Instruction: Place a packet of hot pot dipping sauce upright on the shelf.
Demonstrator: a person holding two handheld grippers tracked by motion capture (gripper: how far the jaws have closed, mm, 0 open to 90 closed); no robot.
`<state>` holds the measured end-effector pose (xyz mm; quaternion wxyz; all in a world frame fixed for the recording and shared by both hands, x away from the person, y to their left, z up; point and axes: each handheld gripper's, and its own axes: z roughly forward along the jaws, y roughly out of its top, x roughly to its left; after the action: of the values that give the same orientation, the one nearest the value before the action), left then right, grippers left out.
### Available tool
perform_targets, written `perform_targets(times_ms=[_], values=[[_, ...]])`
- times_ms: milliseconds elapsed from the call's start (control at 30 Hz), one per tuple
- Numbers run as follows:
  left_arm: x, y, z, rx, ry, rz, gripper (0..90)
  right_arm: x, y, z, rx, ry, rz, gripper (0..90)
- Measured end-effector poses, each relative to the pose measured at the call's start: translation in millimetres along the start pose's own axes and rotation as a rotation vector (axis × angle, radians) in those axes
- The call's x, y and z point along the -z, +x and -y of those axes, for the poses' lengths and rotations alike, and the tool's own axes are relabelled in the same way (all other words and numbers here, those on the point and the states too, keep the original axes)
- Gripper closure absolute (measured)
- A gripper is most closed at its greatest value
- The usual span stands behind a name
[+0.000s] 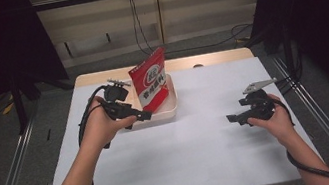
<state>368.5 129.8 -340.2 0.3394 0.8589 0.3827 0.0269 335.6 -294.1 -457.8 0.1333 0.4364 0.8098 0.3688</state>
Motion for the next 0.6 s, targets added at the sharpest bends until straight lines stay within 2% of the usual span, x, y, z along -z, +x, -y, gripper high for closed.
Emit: perform_targets(times_ms=[133, 333, 367, 400, 467, 533, 567, 600], values=[[-6.4, 0.6, 9.2, 0.008, -0.003, 0.019, 16.5, 0.4, 0.2, -0.2, -0.002, -0.004, -0.002, 11.1], [-17.8, 1.5, 20.9, 0.014, -0.005, 0.021, 16.3, 0.6, 0.6, -0.3, -0.002, -0.007, -0.003, 10.7], [-19.9, 0.6, 23.3, 0.032, -0.021, 0.023, 16.2, 0.8, 0.6, -0.4, -0.003, -0.007, -0.003, 10.7], [-20.6, 1.8, 25.5, 0.016, -0.011, 0.023, 16.2, 1.0, 0.7, -0.4, -0.003, -0.008, -0.002, 10.7], [-23.9, 1.2, 30.5, 0.024, -0.017, 0.018, 16.2, 1.3, 0.5, -0.4, 0.0, -0.011, -0.002, 10.5], [-26.8, 1.3, 35.3, 0.01, -0.012, 0.013, 15.9, 1.4, 0.7, -0.3, -0.003, -0.009, 0.001, 10.4], [-29.1, -0.5, 37.9, 0.03, -0.024, 0.015, 15.5, 1.0, 0.7, -0.1, -0.002, -0.008, 0.002, 10.3], [-30.2, -0.4, 40.3, 0.019, -0.018, 0.028, 15.5, 0.7, 0.6, -0.1, 0.001, -0.007, -0.004, 10.3]])
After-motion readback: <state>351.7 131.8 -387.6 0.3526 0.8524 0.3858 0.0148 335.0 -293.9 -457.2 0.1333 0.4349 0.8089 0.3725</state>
